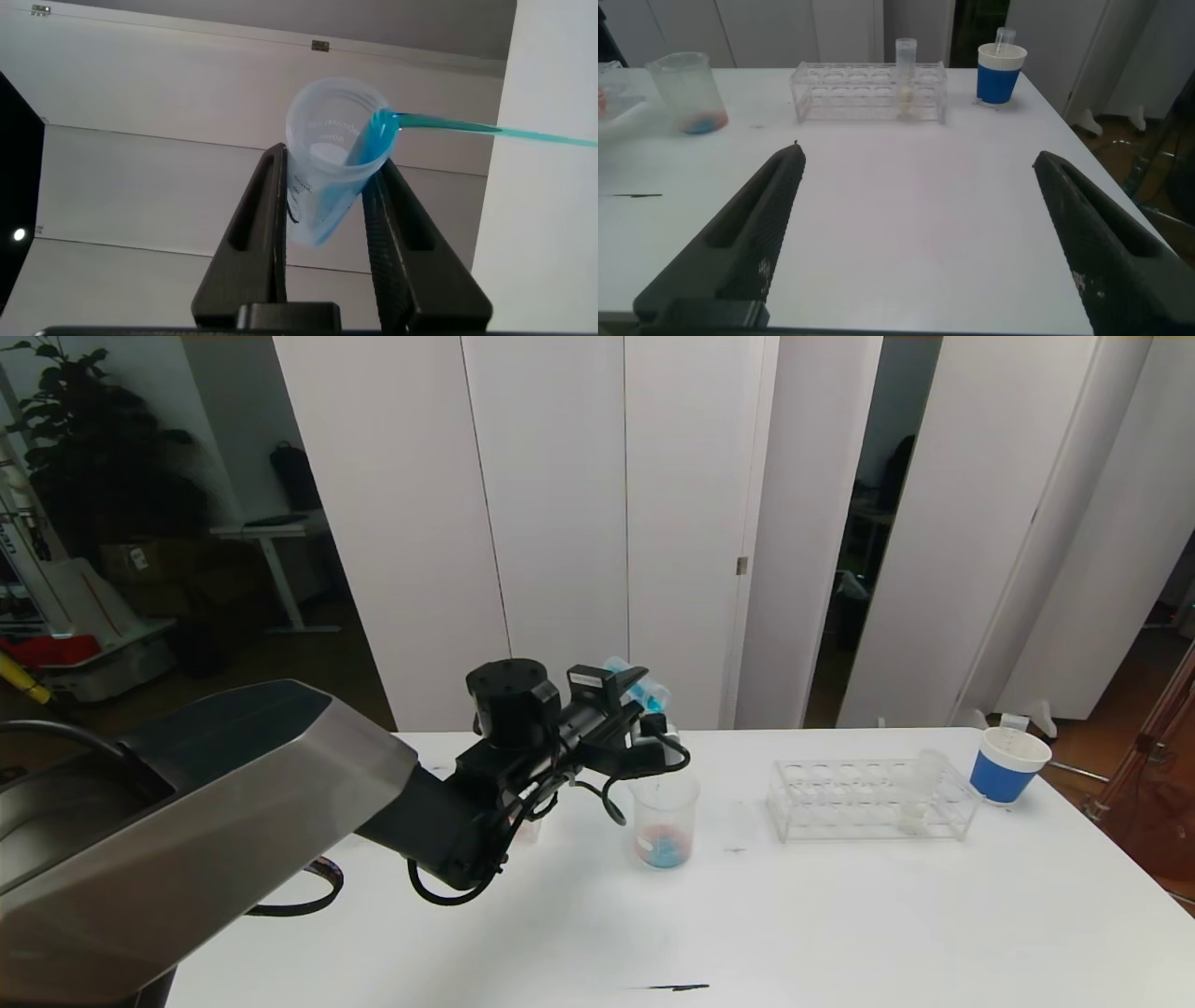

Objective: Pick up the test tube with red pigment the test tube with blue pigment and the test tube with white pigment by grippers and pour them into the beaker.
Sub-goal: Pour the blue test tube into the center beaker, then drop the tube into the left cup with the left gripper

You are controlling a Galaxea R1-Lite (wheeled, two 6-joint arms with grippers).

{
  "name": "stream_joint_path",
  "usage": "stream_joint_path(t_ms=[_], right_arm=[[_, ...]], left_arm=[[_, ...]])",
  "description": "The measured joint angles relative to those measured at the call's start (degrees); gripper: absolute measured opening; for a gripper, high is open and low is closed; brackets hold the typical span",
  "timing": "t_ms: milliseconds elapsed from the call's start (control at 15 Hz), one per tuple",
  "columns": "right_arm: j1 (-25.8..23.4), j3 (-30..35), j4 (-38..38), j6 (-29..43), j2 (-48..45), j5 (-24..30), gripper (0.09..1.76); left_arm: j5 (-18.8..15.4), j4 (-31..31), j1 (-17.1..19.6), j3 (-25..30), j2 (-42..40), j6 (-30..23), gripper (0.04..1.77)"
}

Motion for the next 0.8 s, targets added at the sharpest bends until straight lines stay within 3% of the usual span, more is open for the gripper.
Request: stream_joint_path(t_ms=[800], right_arm=[[0.00, 0.00, 0.00, 0.00, 0.00, 0.00, 1.75]], left_arm=[[-0.09, -1.27, 0.02, -0.06, -0.06, 2.80, 0.58]])
